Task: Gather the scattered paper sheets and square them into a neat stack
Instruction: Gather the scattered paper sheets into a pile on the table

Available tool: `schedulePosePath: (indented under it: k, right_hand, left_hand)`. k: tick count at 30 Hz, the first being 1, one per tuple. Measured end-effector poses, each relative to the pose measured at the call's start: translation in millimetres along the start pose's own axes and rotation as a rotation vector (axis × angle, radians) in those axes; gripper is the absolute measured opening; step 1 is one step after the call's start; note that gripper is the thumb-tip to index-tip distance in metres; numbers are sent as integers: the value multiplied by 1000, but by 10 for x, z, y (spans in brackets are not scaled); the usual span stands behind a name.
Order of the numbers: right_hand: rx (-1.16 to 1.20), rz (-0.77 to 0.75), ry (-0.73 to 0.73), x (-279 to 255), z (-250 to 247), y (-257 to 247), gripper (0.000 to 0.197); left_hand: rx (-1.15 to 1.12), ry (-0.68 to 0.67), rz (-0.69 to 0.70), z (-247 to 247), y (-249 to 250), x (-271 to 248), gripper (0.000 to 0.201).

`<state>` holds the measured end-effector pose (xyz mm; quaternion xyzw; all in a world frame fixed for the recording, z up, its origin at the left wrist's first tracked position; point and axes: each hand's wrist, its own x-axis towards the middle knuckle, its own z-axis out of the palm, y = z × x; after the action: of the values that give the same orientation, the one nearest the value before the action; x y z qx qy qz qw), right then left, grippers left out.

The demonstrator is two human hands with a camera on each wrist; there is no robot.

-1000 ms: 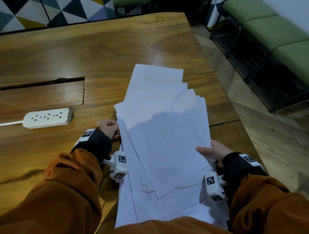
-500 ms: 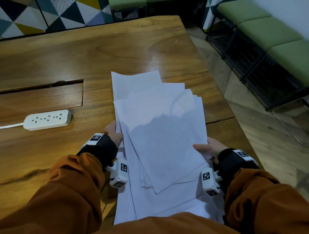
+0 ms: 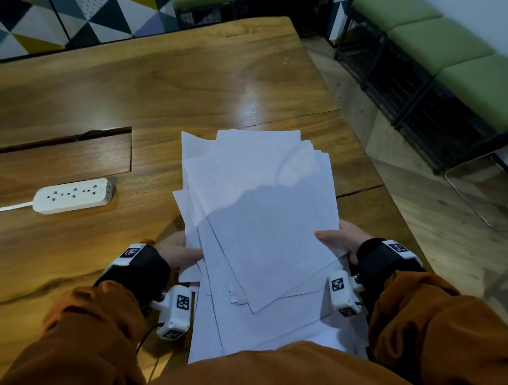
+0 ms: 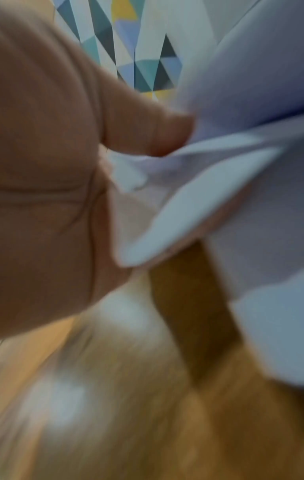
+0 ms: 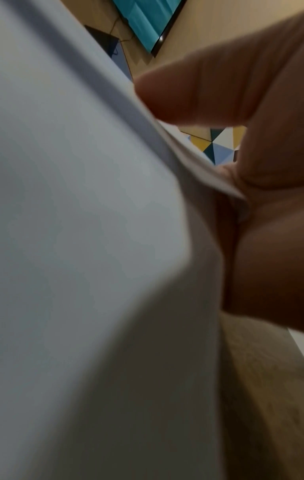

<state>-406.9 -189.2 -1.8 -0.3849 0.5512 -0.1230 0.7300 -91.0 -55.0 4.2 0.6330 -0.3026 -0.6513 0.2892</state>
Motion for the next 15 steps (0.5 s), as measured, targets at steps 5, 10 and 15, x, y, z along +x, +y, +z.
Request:
schedulePosePath:
  k: [5,10,15]
  right_hand:
    - [-104,-43,86,-48,65,12,15]
    - [-127,-175,205,-159,99,5,33]
    - [-104,-170,202,-165,125,23,39]
  left_hand:
    - [-82,239,150,222,-28,202,54]
    - [13,48,43,350,78,6,20]
    - [116,44,20,436,75,63,47]
